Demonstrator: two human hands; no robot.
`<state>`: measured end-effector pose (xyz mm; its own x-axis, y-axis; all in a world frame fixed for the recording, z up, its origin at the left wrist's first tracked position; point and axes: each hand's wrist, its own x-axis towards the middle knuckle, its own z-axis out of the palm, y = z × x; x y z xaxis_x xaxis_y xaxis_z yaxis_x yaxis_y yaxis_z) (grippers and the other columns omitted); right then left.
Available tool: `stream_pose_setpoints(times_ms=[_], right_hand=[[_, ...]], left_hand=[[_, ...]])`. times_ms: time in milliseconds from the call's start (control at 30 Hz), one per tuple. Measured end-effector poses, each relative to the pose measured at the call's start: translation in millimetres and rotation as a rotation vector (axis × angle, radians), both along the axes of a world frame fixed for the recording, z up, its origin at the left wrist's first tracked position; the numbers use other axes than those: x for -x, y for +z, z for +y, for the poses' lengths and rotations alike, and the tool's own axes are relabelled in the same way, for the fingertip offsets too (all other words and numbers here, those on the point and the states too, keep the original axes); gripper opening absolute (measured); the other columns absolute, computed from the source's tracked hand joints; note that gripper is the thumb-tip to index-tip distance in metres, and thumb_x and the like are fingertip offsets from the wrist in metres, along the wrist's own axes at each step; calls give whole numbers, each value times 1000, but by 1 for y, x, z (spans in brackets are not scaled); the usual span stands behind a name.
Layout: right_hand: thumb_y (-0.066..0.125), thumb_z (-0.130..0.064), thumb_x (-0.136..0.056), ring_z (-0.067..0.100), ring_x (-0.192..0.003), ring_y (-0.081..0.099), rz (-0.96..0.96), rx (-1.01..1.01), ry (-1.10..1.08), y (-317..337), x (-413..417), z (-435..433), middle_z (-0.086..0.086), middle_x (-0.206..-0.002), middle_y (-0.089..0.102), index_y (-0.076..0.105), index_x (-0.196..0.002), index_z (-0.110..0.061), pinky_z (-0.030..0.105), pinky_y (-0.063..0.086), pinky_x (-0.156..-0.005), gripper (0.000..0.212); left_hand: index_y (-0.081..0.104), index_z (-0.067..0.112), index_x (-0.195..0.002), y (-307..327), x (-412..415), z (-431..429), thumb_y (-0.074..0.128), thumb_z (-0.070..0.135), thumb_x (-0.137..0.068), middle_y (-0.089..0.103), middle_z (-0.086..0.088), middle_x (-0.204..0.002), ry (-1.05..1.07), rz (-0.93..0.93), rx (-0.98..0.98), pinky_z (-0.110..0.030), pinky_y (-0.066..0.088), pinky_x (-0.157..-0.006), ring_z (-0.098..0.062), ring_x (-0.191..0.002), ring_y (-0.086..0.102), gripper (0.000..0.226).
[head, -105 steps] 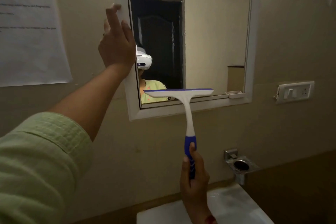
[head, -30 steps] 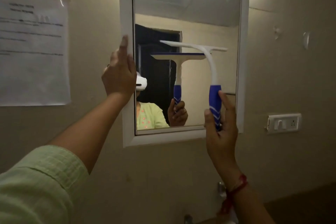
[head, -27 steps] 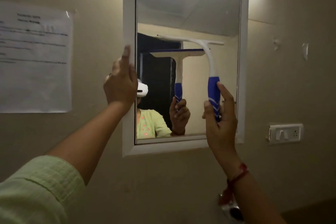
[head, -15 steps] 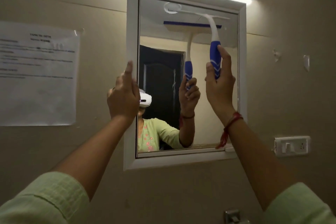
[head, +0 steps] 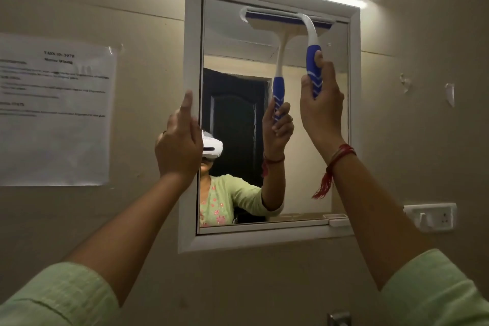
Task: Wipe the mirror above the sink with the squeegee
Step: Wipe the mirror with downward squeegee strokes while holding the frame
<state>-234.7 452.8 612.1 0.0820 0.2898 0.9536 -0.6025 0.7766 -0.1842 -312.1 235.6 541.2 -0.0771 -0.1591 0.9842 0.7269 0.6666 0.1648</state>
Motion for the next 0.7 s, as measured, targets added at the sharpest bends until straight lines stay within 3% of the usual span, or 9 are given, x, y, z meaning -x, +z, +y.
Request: stream_pose_setpoints(times_ms=[200,333,433,500,600,700], right_hand=[[50,-21,-93,-30,-81,47,-1,1,11,-34,6,4,-6,-111,53,40,-132,-12,-8,36,-62,41],[50,-20,-93,-28,-81,49,4,-4,28,-22,6,4,4,-118,56,38,-134,-10,-6,37,-61,44],[48,-19,-94,-27,-79,49,-15,-20,3,-36,5,0,-2,-111,54,35,-136,-10,-7,37,-61,45],[48,-21,-94,-20,-76,54,-32,-24,1,-62,7,0,-7,-107,53,33,-138,-13,-4,40,-62,47],[46,-27,-94,-8,-72,57,-75,-33,-23,-96,5,-1,1,-112,59,31,-138,-20,4,46,-63,47],[48,-24,-94,-14,-71,55,-49,-23,-63,-87,1,0,-17,-103,50,35,-136,-18,2,44,-62,45]], left_hand=[[27,21,-144,-1,-1,-1,36,20,-100,60,-15,-111,-13,-6,-5,-27,37,-55,-14,-62,47,45],[27,22,-144,0,-1,-2,35,21,-100,60,-15,-112,-13,-12,-2,-27,37,-56,-14,-64,48,45],[26,21,-144,0,-1,-3,34,22,-100,60,-15,-115,-1,-9,27,-30,42,-60,-18,-69,52,45],[26,21,-144,0,-1,-4,34,22,-101,60,-15,-117,11,-11,29,-34,43,-66,-23,-76,57,44],[26,21,-144,0,-1,-3,34,22,-100,60,-14,-117,12,-14,18,-35,43,-68,-22,-76,56,44],[26,21,-144,-1,-1,-3,34,22,-100,59,-14,-117,-7,-18,22,-34,43,-63,-15,-70,49,44]])
